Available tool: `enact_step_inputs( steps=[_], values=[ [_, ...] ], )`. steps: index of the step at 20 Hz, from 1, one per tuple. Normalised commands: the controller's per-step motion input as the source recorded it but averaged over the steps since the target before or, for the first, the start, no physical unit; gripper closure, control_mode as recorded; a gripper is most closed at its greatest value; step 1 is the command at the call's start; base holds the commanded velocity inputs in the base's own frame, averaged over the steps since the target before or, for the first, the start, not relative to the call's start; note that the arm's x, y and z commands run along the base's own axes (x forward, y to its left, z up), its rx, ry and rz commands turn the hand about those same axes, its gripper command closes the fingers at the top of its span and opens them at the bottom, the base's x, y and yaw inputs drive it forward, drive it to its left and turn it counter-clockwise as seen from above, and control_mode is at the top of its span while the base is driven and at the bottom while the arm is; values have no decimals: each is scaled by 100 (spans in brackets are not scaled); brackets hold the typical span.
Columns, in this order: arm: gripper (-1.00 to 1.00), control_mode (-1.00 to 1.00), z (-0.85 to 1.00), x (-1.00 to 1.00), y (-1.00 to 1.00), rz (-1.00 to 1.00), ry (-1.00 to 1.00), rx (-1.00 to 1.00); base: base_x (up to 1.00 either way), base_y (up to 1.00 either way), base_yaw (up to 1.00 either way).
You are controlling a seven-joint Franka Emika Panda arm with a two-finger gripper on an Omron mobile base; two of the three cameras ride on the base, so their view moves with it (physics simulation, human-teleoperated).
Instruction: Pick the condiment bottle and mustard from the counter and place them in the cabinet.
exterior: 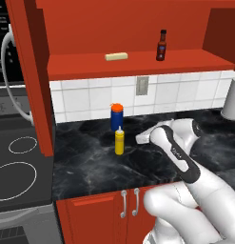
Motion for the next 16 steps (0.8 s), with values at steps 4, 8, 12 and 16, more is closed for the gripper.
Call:
enact_step_inputs(
  steps=[4,8,12,16],
  values=[
    [-100,-100,-12,33,32,0,3,0,0,0,0],
    [-100,-100,-3,20,28,-3,2,-3,0,0,0],
    [-100,-100,-1,9,17,-7,1,-7,0,0,0],
    [-100,-100,-4,0,3,-10,2,-8,0,0,0]
  ],
)
